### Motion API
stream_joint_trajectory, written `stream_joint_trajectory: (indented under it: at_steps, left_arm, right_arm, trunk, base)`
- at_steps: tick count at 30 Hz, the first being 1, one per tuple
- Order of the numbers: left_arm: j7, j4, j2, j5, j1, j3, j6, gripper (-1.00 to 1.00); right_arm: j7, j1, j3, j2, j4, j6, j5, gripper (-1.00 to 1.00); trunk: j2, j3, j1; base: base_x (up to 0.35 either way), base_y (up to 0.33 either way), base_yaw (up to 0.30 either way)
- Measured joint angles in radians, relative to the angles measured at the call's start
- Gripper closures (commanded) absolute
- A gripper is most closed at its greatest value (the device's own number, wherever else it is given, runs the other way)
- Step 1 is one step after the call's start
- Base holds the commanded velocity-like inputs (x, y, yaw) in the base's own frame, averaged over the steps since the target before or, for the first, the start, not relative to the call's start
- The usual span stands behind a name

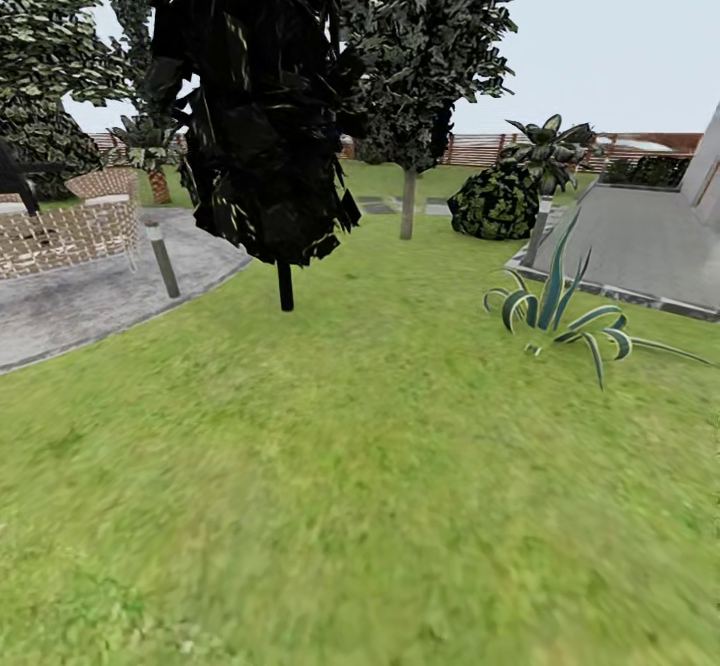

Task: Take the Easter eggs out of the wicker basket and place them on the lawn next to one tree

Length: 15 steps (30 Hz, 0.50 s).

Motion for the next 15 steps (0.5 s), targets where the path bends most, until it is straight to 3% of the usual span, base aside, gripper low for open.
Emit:
stream_joint_trajectory:
  at_steps: [5,15]
  left_arm:
    - [0.000,0.000,0.000,0.000,0.000,0.000,0.000,-1.00]
    - [0.000,0.000,0.000,0.000,0.000,0.000,0.000,-1.00]
  right_arm:
    - [0.000,0.000,0.001,0.001,0.000,0.000,0.000,-1.00]
    - [0.000,0.000,0.001,0.001,0.000,0.000,0.000,-1.00]
  trunk:
    - [0.000,0.000,0.000]
    - [0.000,0.000,0.000]
  base:
    - [0.307,-0.142,-0.189]
    - [0.307,-0.131,-0.030]
